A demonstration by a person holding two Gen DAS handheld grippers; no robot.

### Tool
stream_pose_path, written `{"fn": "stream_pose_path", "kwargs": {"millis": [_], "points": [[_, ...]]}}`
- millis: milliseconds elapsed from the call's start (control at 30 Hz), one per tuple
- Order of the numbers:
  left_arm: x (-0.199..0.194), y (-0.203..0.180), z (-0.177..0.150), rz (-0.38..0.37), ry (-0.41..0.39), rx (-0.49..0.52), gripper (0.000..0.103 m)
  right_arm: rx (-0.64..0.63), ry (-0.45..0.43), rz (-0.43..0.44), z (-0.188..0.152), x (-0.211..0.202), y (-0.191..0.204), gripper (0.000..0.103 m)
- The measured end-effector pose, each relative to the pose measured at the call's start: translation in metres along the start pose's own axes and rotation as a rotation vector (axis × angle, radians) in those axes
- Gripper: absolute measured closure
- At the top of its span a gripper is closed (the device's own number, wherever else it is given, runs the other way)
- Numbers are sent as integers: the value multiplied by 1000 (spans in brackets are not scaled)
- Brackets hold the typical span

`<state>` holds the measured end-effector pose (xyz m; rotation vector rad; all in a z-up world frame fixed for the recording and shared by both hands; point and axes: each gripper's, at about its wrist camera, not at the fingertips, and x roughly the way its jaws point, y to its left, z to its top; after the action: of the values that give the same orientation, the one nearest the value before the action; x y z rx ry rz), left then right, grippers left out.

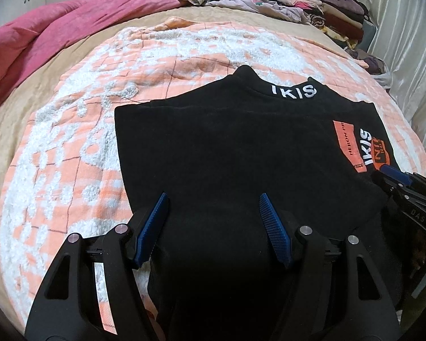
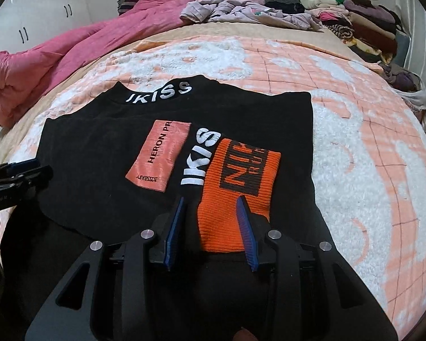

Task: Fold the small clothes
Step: 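Open the right tool and withdraw it from the cuff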

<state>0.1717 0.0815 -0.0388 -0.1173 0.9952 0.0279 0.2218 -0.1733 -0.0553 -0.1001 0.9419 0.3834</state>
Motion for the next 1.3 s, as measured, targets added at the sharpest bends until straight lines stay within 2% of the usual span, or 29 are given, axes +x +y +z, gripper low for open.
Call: {"fn": "stream_pose_path", "kwargs": {"millis": [467,667,767,933,1067,1133,1200,1300], "points": [[-7,-1,-2,6,-6,2,44,7,-15,-1,-1,-15,2,65],[-9,-1,-2,1,-7,-1,44,11,-28,13,-1,-23,4,59],[-10,-1,-2,1,-7,-1,44,13,-33,20,-1,-27,4,54],[-14,-2,-2,0,-10,0,39,26,-50,36,0,-34,6,39],[-20,-1,-1,-5,-13,-5,34,24,-61,40,0,-39,9,34],[-23,0,-1,-5,-17,-8,33,27,-66,34,0,-41,10,20],[-27,0,0,-3,-24,-9,26,37,-76,40,0,-45,9,20],[-34,2,1,-6,-38,-13,24,44,-87,33,0,-49,9,15]]}}
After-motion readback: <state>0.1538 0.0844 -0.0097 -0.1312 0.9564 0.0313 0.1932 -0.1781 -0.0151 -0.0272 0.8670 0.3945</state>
